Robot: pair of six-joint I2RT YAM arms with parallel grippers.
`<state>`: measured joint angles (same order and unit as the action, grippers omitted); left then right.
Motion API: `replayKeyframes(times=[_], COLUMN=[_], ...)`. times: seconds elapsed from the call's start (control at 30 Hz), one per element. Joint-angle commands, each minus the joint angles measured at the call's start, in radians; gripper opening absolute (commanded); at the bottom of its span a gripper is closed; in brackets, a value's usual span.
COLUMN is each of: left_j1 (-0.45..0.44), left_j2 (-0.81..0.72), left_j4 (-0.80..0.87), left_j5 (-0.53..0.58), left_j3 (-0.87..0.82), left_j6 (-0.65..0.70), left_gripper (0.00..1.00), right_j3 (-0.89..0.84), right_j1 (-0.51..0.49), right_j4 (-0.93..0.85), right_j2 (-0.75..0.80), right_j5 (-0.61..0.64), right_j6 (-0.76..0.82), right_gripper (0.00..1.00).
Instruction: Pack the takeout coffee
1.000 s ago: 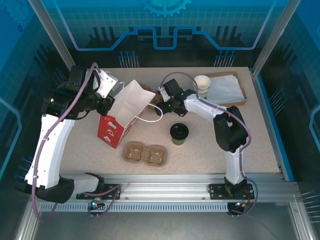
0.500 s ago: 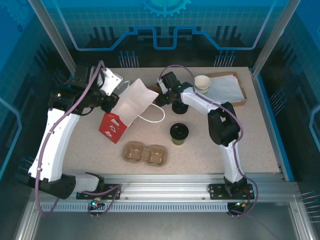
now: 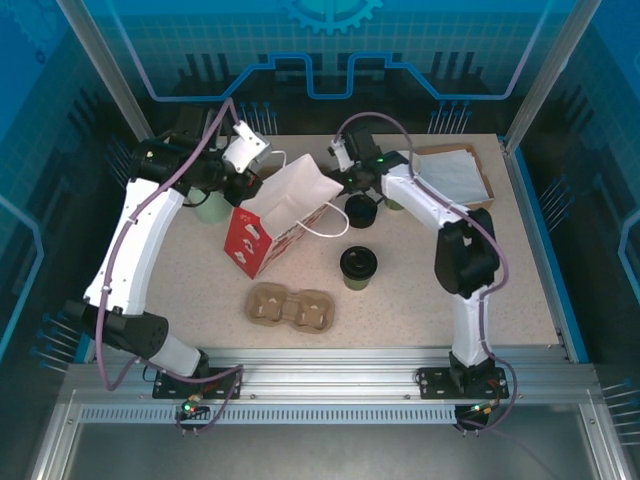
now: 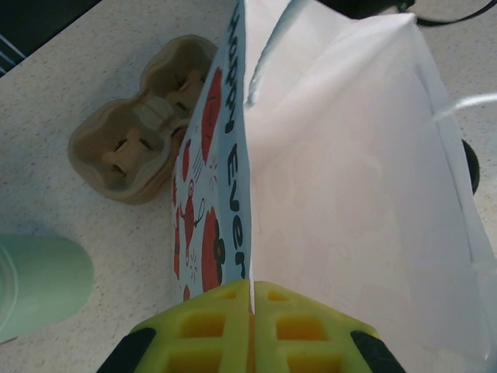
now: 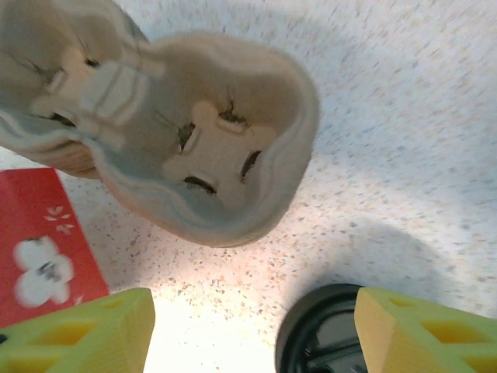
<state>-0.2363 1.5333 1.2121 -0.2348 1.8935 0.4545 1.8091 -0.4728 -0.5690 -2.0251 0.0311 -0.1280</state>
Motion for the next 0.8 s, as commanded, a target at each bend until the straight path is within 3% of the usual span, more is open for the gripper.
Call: replayKeyframes(times=[0.0,0.53,0.73,0.77], left_j1=[0.011,0.078,0.089,0.091], left_j2=[0.023,0.155,0.177,0.172], left_j4=[-0.028,-0.113,-0.134,-0.135], left_j5=[-0.101,-0.158,-0.109,-0.098], left_j3=[0.01,0.027,0.061,0.068], left_j6=[0.01,-0.01,-0.053,-0.07], left_gripper=[0.0,0.0,0.18,0.27], right_j3=[-0.034,-0.151,-0.185,-0.197], right_j1=[0.039,0.07,0.07,0.07], right_j4=[-0.029,-0.068,-0.096,-0.098], right_j2=[0.108,0.332,0.4,0.419], right_j5=[-0.006,0.076,0.07,0.07], right_j6=[0.04,0.085,0.078,0.075], right_gripper=[0.71,0.75,0.76,0.76])
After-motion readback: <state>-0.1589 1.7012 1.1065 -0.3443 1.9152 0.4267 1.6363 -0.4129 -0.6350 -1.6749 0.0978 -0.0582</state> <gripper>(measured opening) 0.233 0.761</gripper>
